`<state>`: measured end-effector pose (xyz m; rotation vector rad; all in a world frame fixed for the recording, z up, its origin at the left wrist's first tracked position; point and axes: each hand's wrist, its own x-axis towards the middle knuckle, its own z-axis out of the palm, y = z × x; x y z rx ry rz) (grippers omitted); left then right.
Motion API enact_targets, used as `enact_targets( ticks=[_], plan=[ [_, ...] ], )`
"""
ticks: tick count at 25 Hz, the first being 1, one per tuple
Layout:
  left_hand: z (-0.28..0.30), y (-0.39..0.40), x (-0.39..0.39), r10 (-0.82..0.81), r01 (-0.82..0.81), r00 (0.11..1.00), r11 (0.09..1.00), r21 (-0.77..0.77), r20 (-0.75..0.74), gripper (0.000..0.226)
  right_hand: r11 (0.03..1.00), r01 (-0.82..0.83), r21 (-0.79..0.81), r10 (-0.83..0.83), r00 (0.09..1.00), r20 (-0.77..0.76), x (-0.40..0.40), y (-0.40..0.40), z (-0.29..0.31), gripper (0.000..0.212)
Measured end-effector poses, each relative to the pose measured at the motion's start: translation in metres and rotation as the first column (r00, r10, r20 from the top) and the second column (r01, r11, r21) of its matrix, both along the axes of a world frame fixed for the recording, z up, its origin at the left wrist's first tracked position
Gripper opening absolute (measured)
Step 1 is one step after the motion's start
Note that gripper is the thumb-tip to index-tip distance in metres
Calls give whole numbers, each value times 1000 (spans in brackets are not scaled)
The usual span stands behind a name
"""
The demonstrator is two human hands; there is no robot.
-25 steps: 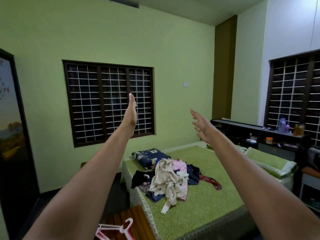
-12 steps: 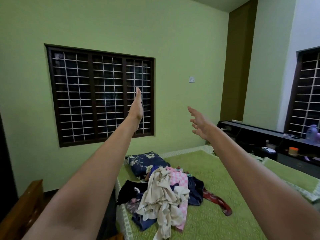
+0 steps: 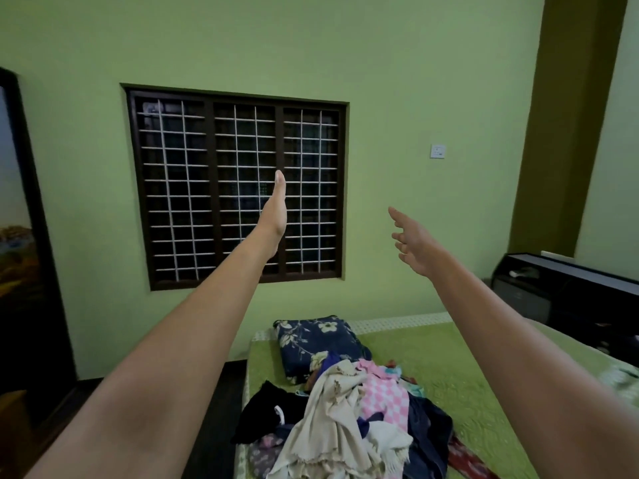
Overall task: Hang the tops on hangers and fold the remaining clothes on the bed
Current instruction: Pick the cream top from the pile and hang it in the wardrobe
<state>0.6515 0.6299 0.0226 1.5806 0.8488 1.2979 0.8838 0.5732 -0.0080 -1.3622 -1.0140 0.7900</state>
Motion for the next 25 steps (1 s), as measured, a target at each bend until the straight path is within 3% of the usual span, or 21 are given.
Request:
enact_targets(
  ticks=[9, 15, 21, 25],
  plan=[
    [15, 74, 111, 217, -218, 973, 976, 3, 81, 74, 975, -219, 25, 219, 975, 27, 124, 127, 23, 71],
    [24, 102, 163, 275, -276, 958, 961, -2, 76, 72, 948, -317, 28, 316, 948, 35, 173, 180, 29, 74],
    [15, 143, 176, 312, -311, 950, 950, -11, 35, 74, 954, -301, -5, 301, 953, 20, 187, 218, 8, 74],
    [-26, 184, 181, 292, -292, 956, 951, -104, -20, 74, 948, -309, -76, 310, 951, 8, 188, 248, -34, 73]
  ],
)
